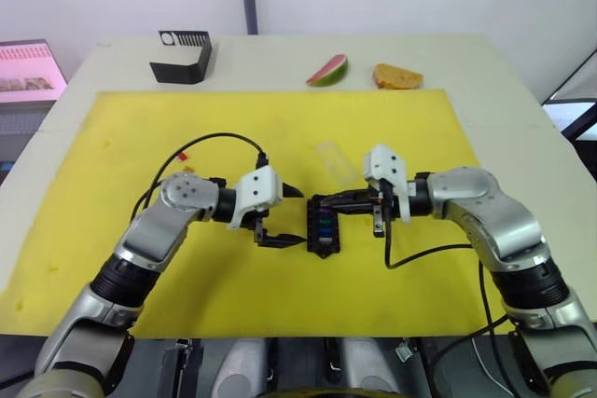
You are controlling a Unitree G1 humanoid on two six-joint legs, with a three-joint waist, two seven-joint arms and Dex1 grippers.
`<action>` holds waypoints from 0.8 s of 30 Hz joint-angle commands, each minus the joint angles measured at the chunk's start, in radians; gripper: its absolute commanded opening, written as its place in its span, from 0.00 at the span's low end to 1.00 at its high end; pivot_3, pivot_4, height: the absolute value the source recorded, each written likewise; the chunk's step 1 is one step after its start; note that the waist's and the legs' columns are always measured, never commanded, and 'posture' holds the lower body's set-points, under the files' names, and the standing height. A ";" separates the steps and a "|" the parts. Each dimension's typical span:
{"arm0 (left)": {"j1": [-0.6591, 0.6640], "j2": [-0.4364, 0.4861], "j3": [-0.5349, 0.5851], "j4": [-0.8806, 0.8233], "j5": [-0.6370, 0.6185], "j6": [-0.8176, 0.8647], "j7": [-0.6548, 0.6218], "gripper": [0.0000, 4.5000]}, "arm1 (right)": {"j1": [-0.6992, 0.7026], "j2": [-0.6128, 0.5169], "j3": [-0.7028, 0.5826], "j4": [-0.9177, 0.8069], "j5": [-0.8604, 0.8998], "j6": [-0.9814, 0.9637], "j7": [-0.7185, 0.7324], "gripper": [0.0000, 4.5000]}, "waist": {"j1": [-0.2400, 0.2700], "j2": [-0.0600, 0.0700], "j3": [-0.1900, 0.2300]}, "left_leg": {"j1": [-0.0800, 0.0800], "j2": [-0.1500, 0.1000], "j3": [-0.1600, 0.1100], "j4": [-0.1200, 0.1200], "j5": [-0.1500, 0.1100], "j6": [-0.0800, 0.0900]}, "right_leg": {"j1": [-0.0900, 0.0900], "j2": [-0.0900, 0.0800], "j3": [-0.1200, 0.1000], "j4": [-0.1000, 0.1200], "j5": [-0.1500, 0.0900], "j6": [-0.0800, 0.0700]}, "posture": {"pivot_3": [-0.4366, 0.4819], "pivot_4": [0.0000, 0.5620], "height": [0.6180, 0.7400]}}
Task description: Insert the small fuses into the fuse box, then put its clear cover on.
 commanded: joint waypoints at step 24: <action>-0.027 -0.028 0.007 0.032 0.011 -0.052 0.007 1.00 | 0.056 -0.059 0.094 -0.019 -0.099 -0.017 -0.090 0.01 | 0.001 0.000 -0.002 | 0.010 0.000 0.000 0.000 -0.003 0.006 | 0.011 0.000 0.000 -0.002 0.000 0.000 | 0.48 0.27 1.00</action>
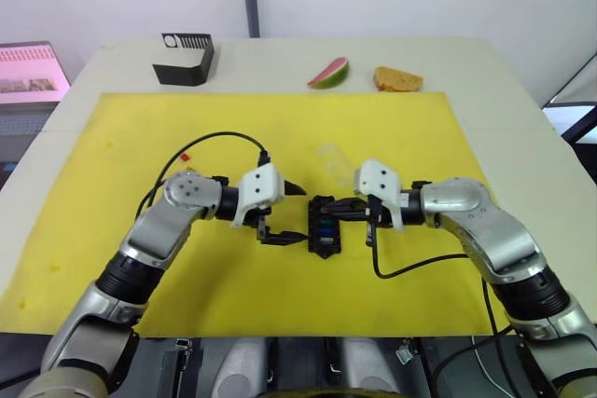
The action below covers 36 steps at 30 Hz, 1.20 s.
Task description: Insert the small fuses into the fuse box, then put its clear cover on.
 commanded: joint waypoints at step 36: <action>0.532 0.247 0.974 0.058 -0.712 0.770 0.277 1.00 | 0.232 -0.139 -0.522 -0.039 0.179 0.084 -0.166 0.99 | 0.000 0.002 0.001 | 0.006 0.002 0.000 -0.005 -0.001 0.000 | 0.004 -0.002 0.001 -0.002 -0.002 -0.004 | 0.48 0.27 1.00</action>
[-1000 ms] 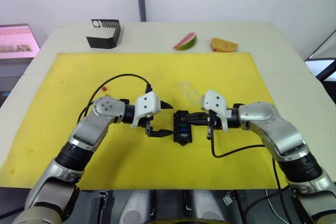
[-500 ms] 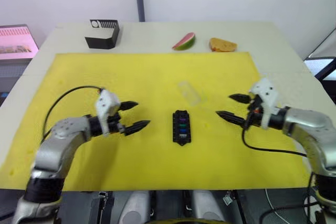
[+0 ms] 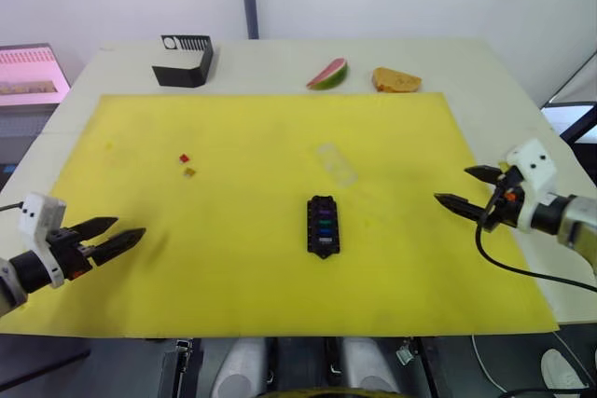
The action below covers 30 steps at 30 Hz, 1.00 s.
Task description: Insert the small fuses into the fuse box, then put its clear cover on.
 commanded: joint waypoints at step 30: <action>-0.770 -0.168 0.093 0.781 -0.202 0.610 0.518 1.00 | -0.429 0.379 0.500 -0.173 0.063 0.034 -0.078 0.99 | 0.003 -0.003 -0.001 | -0.002 -0.003 -0.001 0.000 0.005 -0.008 | -0.004 -0.001 0.000 0.004 0.002 0.004 | 0.48 0.27 1.00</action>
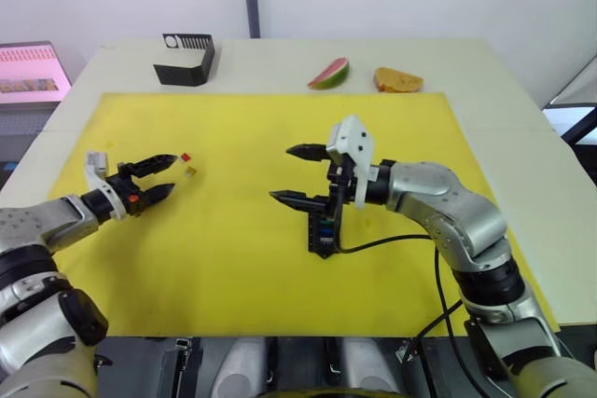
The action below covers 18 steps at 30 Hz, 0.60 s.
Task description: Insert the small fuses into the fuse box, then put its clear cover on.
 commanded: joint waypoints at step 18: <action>-0.086 -0.105 -0.065 0.069 0.073 -0.020 -0.064 1.00 | 0.019 -0.066 -0.057 -0.045 0.004 0.001 -0.009 0.99 | 0.028 0.001 -0.001 | 0.001 -0.002 -0.001 0.000 -0.001 0.002 | 0.003 -0.002 0.000 -0.001 0.000 0.000 | 0.48 0.27 1.00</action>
